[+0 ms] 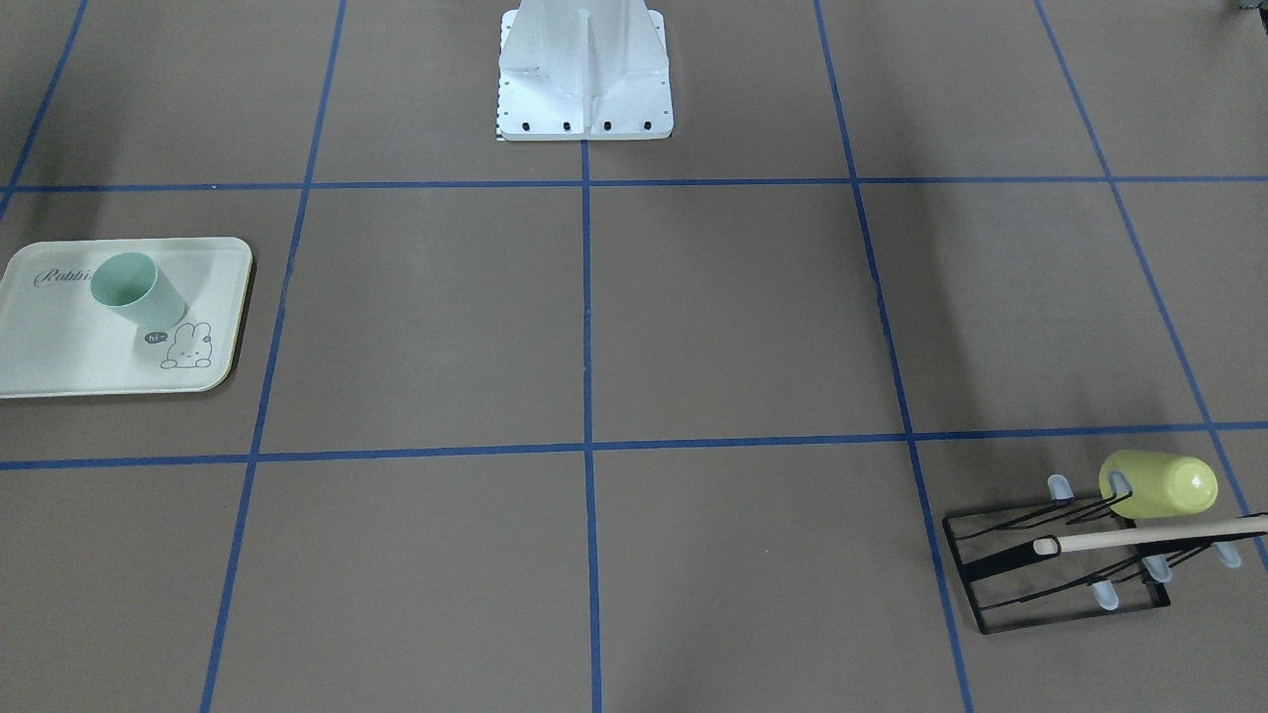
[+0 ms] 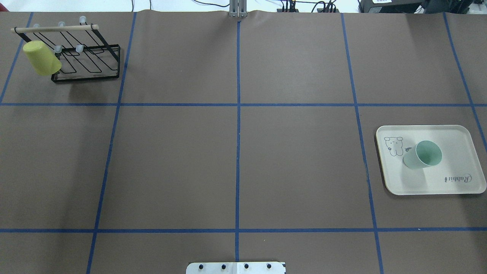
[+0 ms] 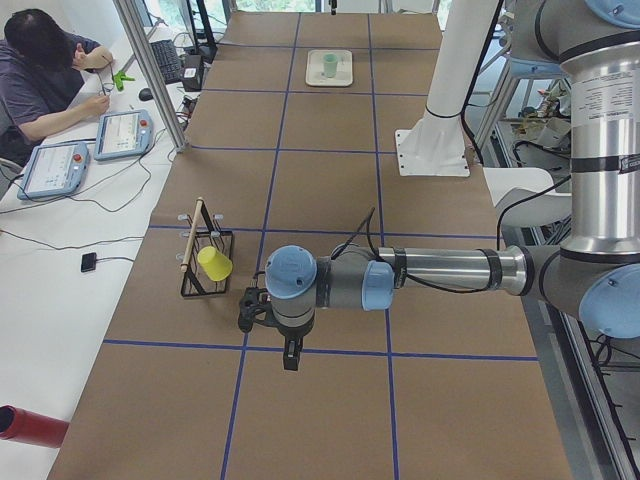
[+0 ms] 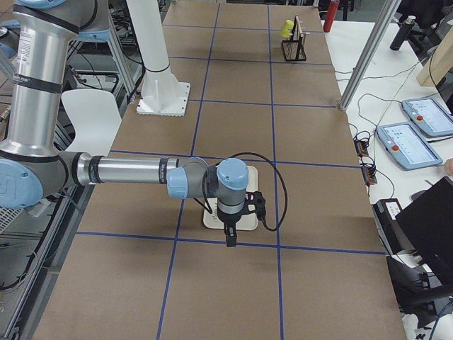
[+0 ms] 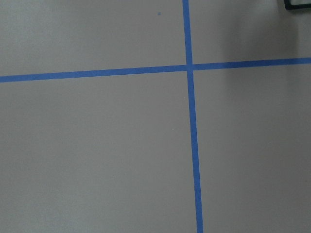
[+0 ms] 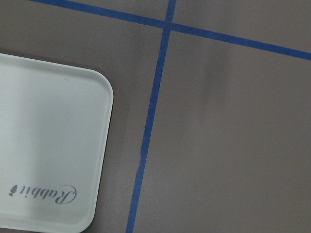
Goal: Left arm grabs green cup and hands to right arm on tray
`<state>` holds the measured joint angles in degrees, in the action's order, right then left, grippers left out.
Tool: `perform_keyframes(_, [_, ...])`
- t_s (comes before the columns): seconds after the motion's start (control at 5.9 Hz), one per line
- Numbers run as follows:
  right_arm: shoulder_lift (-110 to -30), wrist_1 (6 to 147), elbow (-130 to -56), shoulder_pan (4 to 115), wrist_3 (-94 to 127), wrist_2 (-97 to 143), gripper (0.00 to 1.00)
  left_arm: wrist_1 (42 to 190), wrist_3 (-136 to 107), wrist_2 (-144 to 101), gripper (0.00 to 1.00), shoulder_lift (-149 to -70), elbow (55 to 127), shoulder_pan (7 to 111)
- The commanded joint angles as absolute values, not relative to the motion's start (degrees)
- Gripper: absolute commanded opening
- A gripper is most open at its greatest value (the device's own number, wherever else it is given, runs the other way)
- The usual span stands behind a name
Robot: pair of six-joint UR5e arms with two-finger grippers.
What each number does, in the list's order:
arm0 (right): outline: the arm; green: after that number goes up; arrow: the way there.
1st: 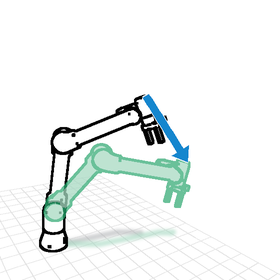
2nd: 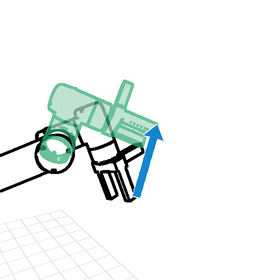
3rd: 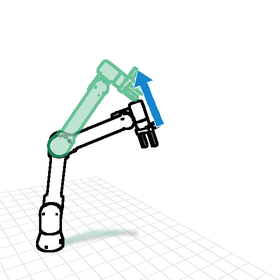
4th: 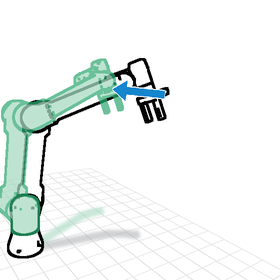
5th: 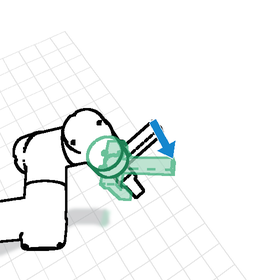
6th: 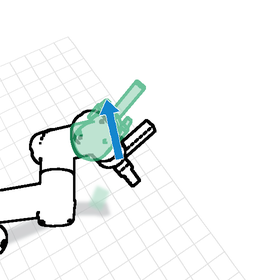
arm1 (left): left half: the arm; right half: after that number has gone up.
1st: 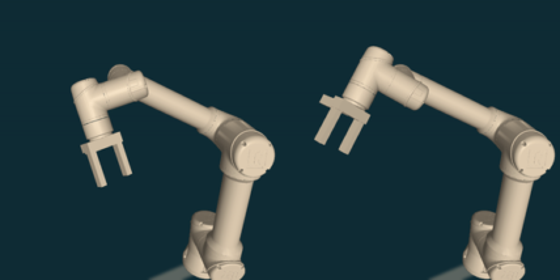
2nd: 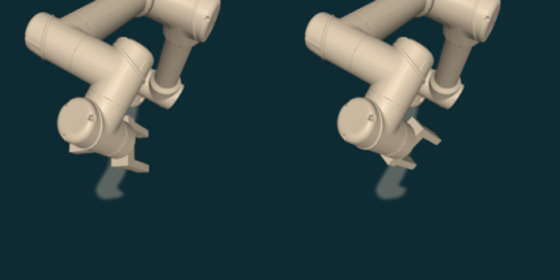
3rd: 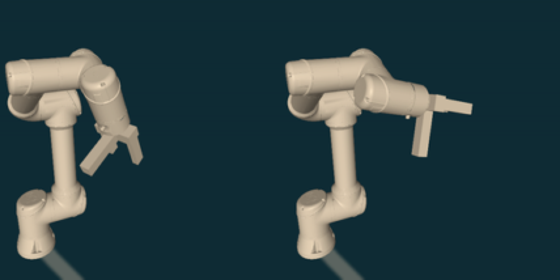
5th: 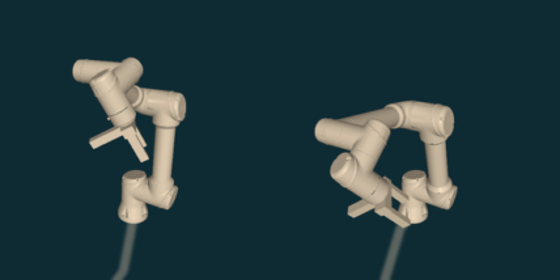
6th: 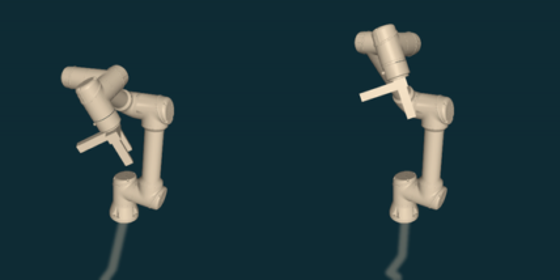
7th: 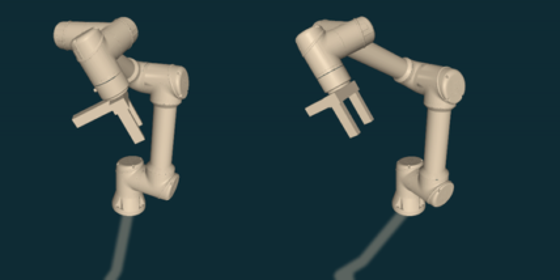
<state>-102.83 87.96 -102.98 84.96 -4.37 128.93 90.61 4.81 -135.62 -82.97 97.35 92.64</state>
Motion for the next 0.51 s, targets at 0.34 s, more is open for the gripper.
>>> perform_keyframes(0.34, [-102.9,87.8,-103.0,84.8,-4.4,128.9,1.0,90.5,4.7,-135.5,1.0,-82.9,96.9,92.6])
